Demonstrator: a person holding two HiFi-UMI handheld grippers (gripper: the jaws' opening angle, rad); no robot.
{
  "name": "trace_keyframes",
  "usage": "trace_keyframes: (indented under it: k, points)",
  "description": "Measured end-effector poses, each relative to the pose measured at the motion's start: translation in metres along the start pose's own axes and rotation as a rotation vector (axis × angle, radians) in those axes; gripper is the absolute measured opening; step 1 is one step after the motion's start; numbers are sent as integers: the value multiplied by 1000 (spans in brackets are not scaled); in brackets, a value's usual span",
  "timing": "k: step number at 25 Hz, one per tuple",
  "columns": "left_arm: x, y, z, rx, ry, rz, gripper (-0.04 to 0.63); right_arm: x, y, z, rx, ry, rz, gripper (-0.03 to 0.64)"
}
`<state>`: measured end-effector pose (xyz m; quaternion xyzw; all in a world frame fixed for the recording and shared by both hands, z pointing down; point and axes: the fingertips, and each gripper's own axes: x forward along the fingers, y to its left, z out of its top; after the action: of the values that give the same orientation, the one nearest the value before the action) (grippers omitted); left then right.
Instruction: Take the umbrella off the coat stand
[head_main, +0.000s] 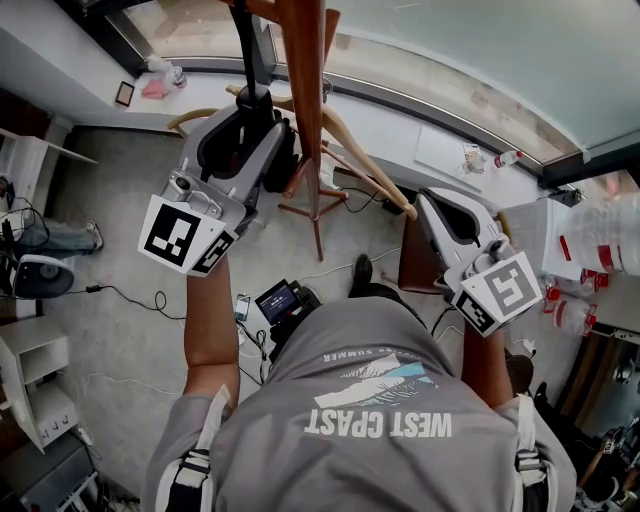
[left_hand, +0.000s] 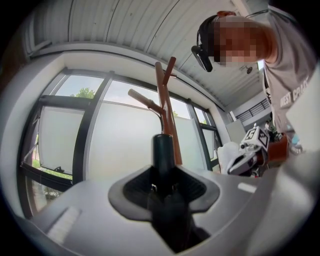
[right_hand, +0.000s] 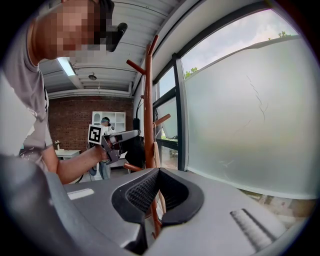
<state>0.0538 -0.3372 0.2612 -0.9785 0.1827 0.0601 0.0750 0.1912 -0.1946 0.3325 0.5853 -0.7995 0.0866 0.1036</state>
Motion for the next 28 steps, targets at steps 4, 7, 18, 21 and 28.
trace_keyframes:
  k: [4,7,18,21,28]
  points:
    - [-5,3,19,28,-20,23,141,-3,3,3,-3,-7,6,2]
    - [-11,7,32,39,-36,47,141,-7,6,3,-5,-12,11,2]
    - [-42,31,69,93,-84,161,141,-9,18,7,-14,-26,38,2]
    - [-52,37,80,111,-95,188,141,-10,24,10,-17,-30,47,2]
    - [-82,43,101,149,-97,236,141,-9,37,19,-24,-54,73,2]
